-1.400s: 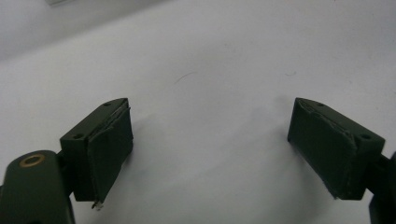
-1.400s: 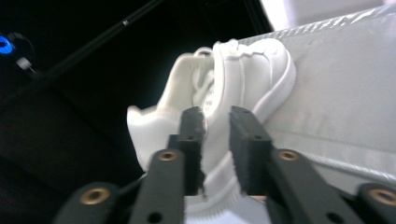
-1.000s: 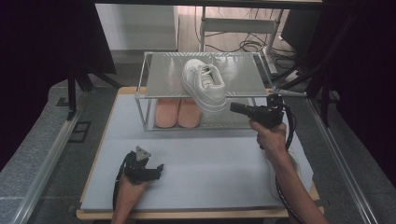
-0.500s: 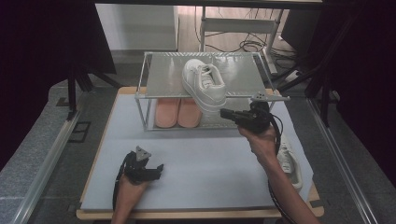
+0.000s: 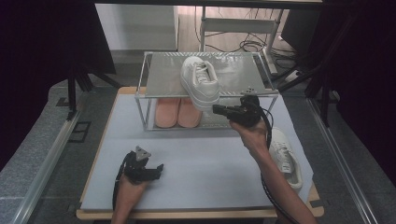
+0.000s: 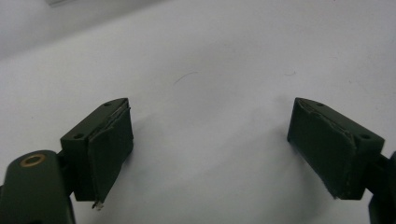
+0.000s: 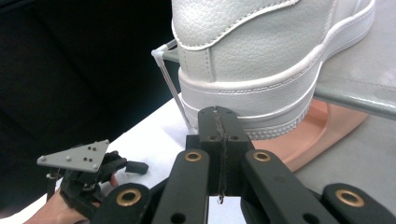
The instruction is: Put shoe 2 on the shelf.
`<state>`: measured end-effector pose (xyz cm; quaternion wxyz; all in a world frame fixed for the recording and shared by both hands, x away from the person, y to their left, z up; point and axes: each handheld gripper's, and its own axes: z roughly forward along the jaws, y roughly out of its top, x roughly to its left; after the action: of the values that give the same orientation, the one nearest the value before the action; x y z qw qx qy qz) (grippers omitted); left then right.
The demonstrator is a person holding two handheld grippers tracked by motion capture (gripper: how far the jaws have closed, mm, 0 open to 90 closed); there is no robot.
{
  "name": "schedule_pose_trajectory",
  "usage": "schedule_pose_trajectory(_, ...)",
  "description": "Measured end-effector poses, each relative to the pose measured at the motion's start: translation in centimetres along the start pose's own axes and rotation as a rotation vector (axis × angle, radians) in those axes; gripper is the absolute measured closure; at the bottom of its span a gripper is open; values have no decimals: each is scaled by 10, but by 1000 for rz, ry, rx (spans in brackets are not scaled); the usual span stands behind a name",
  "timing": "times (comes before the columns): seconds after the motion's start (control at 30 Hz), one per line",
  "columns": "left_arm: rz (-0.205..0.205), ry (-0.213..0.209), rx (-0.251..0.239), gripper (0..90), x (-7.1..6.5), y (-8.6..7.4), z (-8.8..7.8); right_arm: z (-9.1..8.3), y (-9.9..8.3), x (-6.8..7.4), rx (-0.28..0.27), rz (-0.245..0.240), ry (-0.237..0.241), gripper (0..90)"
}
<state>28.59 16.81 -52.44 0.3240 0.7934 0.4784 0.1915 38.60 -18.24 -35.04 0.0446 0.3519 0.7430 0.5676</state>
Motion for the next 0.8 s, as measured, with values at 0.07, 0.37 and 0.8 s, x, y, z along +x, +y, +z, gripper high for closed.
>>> schedule_pose_trajectory(0.07,1,0,-1,143,0,0,0,6,2,0,7,0,2,899)
schedule_pose_trajectory(0.37,0,-1,0,144,0,0,0,32,11,-5,13,-9,7,899)
schedule_pose_trajectory(0.8,0,-2,1,145,0,0,0,63,23,-7,30,-16,0,899)
